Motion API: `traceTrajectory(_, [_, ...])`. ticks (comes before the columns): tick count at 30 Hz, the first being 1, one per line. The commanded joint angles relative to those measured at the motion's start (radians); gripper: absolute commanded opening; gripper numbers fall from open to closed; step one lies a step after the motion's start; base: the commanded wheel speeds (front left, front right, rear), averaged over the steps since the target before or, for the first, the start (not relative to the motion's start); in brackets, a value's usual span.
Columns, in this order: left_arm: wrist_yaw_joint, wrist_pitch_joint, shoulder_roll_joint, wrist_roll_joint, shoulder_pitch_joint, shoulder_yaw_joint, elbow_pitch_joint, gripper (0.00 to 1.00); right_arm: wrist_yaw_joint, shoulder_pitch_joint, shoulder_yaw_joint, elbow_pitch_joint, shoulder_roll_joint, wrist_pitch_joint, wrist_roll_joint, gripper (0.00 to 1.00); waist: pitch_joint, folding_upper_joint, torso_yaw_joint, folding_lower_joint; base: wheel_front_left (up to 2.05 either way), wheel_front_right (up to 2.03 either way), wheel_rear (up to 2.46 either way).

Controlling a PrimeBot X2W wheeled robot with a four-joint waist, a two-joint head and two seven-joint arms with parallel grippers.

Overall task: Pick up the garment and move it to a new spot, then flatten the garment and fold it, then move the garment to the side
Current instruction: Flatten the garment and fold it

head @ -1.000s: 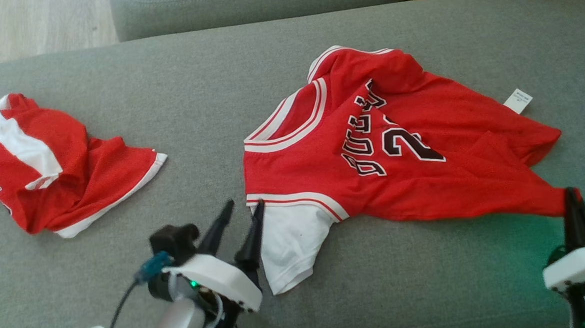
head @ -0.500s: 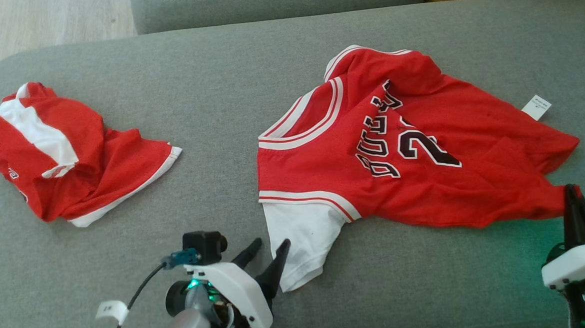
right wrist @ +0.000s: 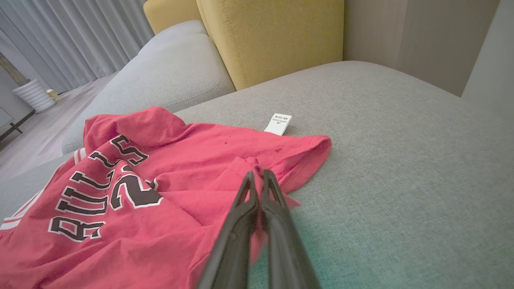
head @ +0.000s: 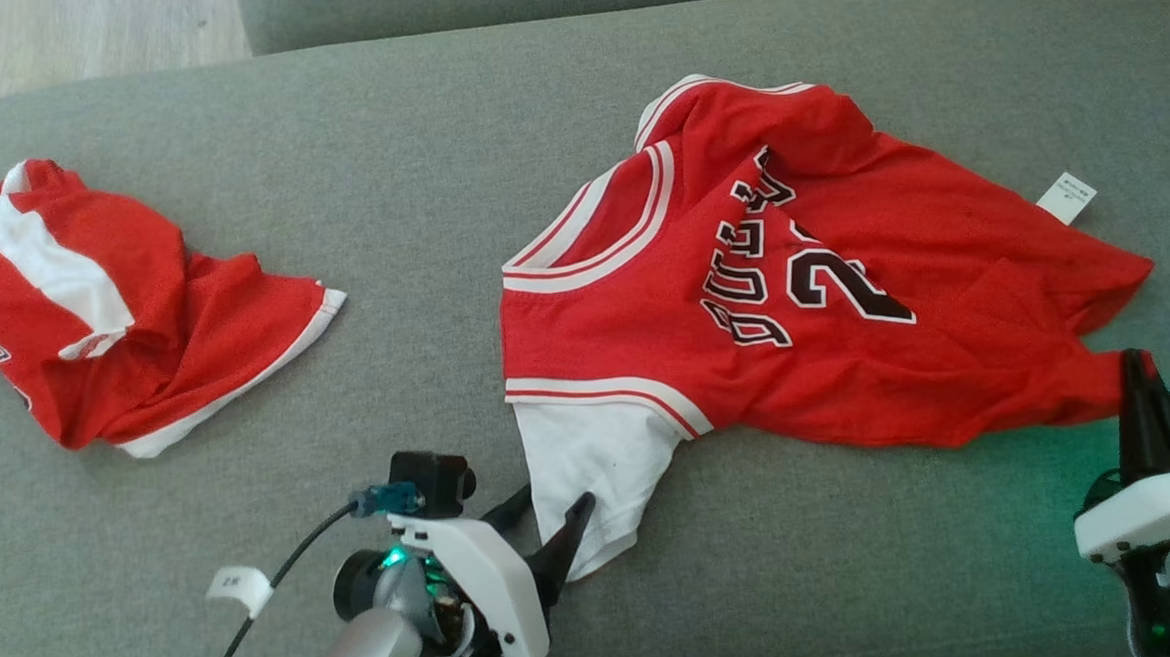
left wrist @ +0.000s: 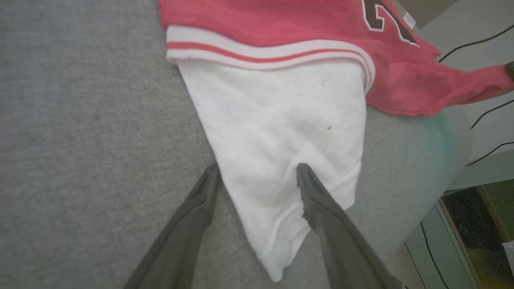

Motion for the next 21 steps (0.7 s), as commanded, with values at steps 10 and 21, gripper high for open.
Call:
traceTrajectory(10, [0.003, -0.066, -0.002, -0.041, -0.064, 0.067, -0.014, 0.0, -0.001, -0.055, 0.048, -0.05, -0.046, -0.024, 0.01, 0.0, 0.006, 0.0, 0.007, 0.0, 0.0, 0.0, 0.0])
traceTrajectory(21, [-0.039, -0.204, -0.005, -0.233, -0.139, 0.234, -0.208, 0.0, -0.001, -0.176, 0.123, -0.07, -0.158, -0.048, 0.004, 0.0, -0.064, 0.0, 0.031, 0.0, 0.0, 0.0, 0.0])
